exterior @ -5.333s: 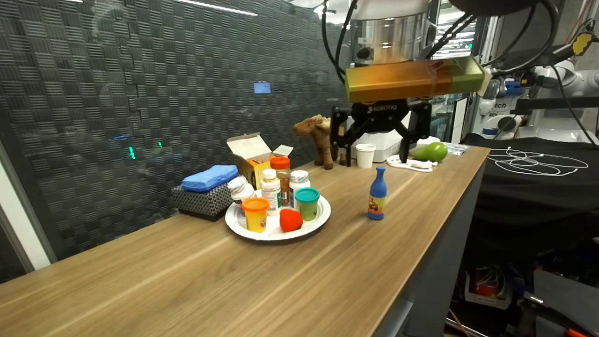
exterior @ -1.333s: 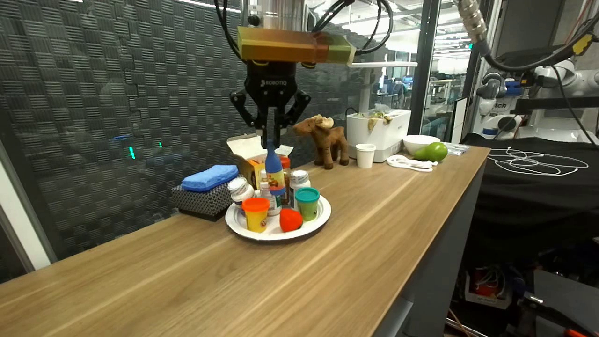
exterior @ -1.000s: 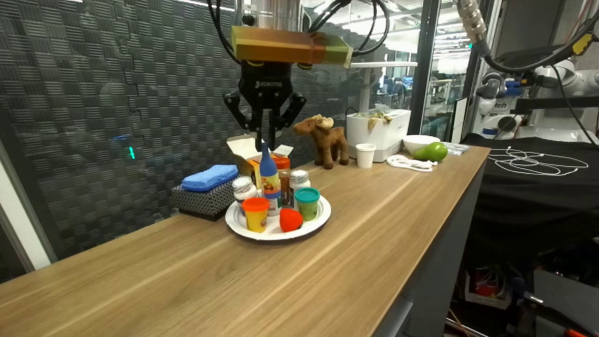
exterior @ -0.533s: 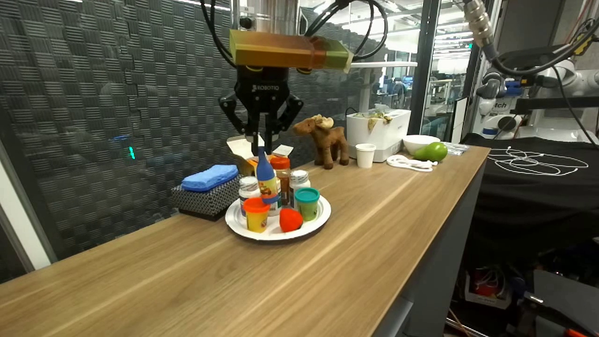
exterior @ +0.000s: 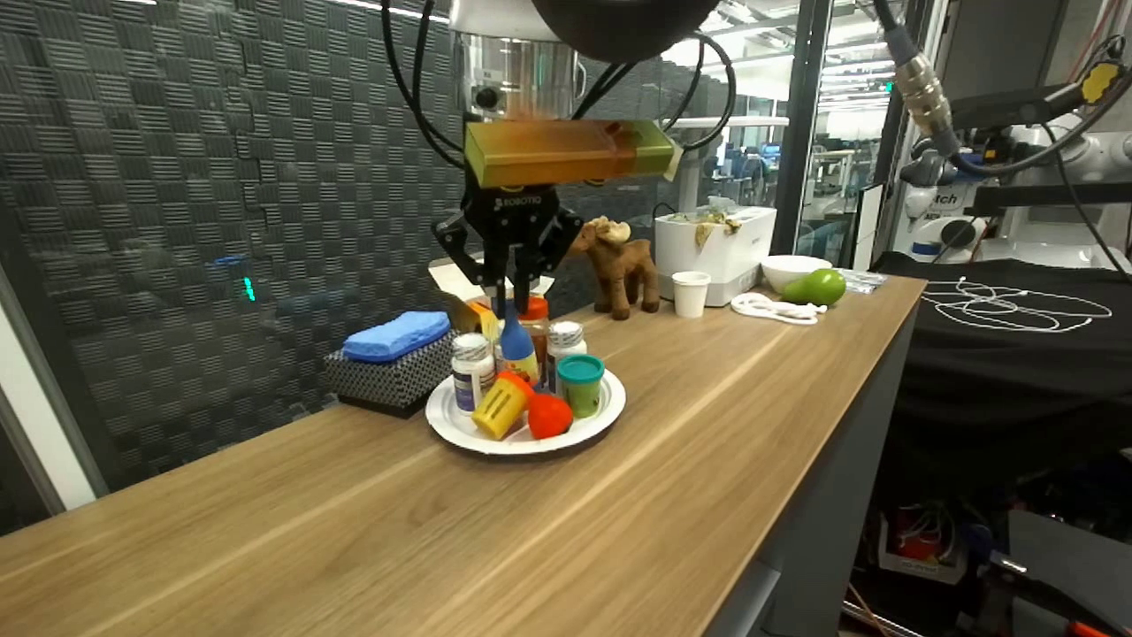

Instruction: Put the containers and strawberry on the white plate

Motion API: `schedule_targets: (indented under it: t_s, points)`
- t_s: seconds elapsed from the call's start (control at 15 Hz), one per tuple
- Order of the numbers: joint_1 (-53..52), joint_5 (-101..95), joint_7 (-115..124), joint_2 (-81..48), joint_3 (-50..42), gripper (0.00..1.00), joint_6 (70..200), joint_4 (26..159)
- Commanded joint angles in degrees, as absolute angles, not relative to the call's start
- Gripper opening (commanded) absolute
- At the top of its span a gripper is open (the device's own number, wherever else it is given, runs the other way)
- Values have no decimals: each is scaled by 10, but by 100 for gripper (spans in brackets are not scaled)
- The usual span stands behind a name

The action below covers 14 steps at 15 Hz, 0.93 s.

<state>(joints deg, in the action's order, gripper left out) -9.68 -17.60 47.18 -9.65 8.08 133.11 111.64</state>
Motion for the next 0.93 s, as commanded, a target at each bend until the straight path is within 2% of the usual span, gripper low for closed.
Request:
schedule_targets:
  t_s: [0.0,0.87]
  points:
    - [-107,-174,450,-89,73,5,1368,1137]
    - [-112,-109,352,-109,83,5,1399,1107]
